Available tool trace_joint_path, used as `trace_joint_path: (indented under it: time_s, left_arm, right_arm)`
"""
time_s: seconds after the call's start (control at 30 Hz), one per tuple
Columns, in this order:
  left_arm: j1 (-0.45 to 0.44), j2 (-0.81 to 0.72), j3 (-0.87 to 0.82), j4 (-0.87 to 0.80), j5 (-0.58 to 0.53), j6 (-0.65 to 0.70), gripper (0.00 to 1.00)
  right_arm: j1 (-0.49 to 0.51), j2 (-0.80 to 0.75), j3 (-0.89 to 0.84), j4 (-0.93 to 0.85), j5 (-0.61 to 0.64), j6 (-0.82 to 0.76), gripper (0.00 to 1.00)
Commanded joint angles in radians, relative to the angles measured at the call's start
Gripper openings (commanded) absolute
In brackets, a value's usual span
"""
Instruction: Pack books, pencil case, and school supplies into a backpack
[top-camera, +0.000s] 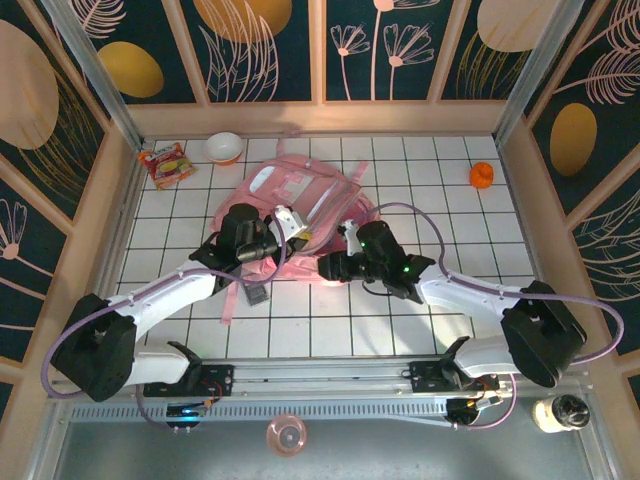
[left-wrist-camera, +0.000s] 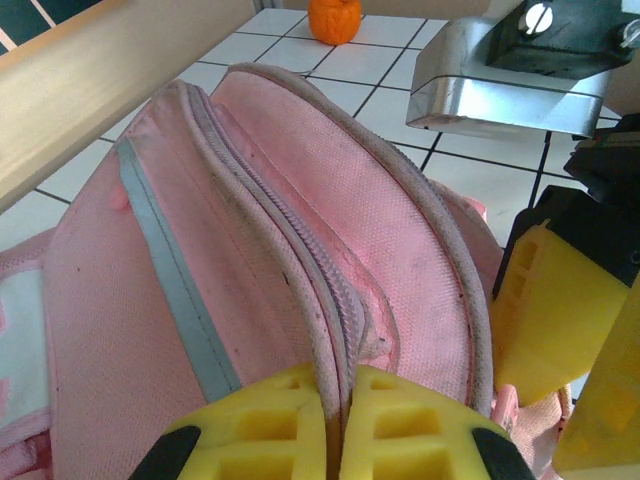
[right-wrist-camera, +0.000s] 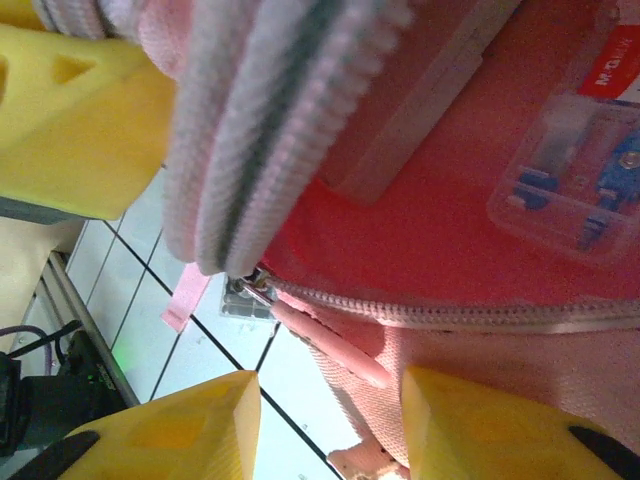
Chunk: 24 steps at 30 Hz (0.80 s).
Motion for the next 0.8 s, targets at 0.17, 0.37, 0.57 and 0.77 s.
trace_joint_path:
  time_s: [0.17, 0.37, 0.57, 0.77]
  left_arm:
    - [0.004, -0.004, 0.056, 0.065, 0.047, -0.039, 0.0]
    - [0.004, -0.002, 0.061, 0.063, 0.049, -0.04, 0.0]
    - [0.004, 0.0, 0.055, 0.093, 0.018, -0.155, 0.0]
    - [0.004, 0.022, 0.044, 0.213, 0.006, -0.461, 0.0]
  right_arm:
    - [0.002, 0.025, 0.043, 0.06, -0.044, -0.006, 0.23]
    - [0.004, 0.074, 0.091, -0.007, -0.002, -0.028, 0.31]
    - [0.01, 0.023, 0.047, 0.057, 0.02, 0.04, 0.41]
    - [0.071, -0.034, 0.031, 0.016, 0.228, 0.182, 0.42]
